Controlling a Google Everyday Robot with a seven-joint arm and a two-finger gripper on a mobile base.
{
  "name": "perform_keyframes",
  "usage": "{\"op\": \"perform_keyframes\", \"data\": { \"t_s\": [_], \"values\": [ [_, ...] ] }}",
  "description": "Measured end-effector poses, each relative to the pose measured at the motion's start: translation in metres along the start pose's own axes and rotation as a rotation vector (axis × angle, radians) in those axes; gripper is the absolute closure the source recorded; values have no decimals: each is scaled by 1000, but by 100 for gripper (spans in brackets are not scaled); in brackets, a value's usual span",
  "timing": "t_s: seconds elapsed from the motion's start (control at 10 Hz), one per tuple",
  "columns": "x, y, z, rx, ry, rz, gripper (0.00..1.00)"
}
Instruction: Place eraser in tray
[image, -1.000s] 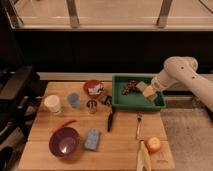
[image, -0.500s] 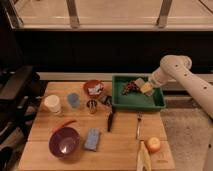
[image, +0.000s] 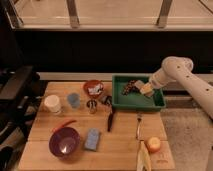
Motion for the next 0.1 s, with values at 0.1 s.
{"op": "perform_keyframes", "data": {
  "t_s": [0.1],
  "values": [
    [-1,1,1,-1,0,-1,32]
  ]
}}
